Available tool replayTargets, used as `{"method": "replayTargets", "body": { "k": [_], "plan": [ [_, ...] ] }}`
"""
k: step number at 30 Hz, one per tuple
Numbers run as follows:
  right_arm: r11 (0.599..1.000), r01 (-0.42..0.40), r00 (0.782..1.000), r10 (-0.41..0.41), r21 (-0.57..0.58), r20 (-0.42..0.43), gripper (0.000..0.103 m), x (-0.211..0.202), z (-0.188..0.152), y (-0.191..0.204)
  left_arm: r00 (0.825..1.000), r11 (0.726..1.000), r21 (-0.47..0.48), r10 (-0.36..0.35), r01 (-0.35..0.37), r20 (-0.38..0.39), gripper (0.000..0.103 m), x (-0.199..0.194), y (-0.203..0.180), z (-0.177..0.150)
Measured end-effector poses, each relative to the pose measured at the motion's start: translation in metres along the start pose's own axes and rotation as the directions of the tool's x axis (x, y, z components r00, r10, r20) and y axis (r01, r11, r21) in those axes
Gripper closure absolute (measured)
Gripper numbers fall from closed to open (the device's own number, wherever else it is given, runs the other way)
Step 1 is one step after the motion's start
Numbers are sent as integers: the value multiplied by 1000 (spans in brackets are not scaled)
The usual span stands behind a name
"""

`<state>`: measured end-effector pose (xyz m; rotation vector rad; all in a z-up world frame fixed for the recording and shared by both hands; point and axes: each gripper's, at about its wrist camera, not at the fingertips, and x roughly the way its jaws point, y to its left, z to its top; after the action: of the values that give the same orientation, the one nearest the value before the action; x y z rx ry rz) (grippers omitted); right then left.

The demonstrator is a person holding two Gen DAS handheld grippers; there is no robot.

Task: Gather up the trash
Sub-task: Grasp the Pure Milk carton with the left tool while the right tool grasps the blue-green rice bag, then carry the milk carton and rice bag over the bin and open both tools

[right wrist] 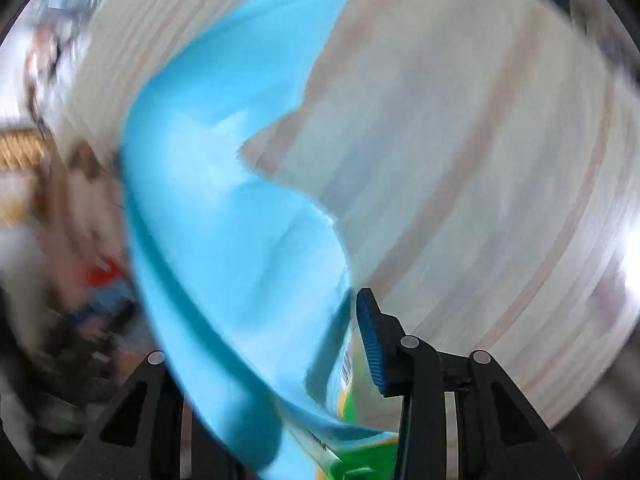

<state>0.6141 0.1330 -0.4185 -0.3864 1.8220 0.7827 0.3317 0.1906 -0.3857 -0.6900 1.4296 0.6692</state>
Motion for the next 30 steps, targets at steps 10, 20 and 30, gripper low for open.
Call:
{"method": "replayTargets", "body": {
  "k": [10,20,30],
  "plan": [
    [993,3,992,-18,117,128,10,-30,-48,-29,1000,1000,-14,-8,8,-8,51,1,0,-27],
    [995,12,976,-33,100,216,84,-39,-60,-39,1000,1000,-15,7,-7,16,52,-2,-4,-52],
    [999,10,951,-24,46,307,99,-62,-76,-23,993,1000,0,24,-24,115,52,-50,-8,-66]
  ]
}}
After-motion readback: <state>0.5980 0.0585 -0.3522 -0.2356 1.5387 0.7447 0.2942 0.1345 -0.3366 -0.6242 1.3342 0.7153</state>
